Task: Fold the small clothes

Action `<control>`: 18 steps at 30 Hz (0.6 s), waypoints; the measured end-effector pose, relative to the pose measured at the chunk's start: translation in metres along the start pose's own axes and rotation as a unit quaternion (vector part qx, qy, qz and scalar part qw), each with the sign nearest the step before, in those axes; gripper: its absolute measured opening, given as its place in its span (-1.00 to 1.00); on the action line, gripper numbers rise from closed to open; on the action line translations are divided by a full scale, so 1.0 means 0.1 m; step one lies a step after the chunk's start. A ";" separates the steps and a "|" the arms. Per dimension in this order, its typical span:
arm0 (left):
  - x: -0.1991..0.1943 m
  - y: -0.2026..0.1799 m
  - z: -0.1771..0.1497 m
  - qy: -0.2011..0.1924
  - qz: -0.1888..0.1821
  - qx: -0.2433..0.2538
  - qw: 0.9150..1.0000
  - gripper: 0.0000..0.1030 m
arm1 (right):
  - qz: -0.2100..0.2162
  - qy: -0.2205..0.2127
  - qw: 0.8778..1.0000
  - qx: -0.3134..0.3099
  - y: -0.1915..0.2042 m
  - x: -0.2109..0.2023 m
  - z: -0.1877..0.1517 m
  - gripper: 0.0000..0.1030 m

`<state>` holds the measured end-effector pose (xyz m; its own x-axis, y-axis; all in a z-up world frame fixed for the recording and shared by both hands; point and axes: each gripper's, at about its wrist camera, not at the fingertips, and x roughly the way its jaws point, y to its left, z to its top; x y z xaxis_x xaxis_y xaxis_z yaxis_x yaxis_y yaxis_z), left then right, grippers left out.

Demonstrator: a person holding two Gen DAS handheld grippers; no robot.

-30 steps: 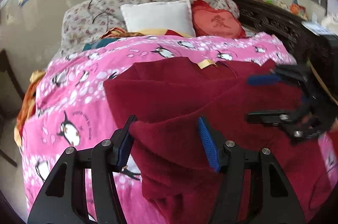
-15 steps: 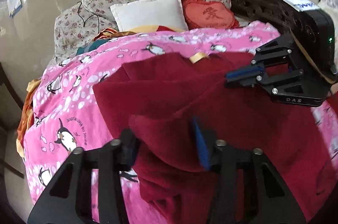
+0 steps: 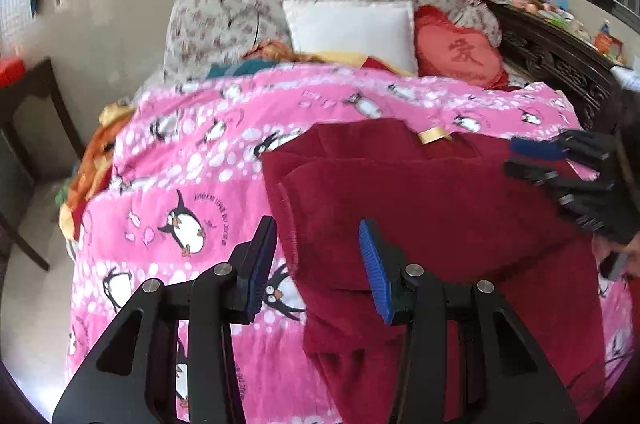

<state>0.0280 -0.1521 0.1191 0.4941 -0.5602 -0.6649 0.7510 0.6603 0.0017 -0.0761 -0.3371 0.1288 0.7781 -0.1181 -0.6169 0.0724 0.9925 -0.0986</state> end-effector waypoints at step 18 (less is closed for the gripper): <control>0.15 -0.30 -0.43 0.042 -0.030 -0.067 0.996 -0.15 | -0.066 0.028 0.993 0.097 -0.50 -0.71 -0.84 -0.35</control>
<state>-0.0059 -0.1588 0.0767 0.4066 -0.5605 -0.7215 0.7099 0.6909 -0.1367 -0.1875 -0.3815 0.1119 0.7180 -0.2439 -0.6519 0.2950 0.9550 -0.0325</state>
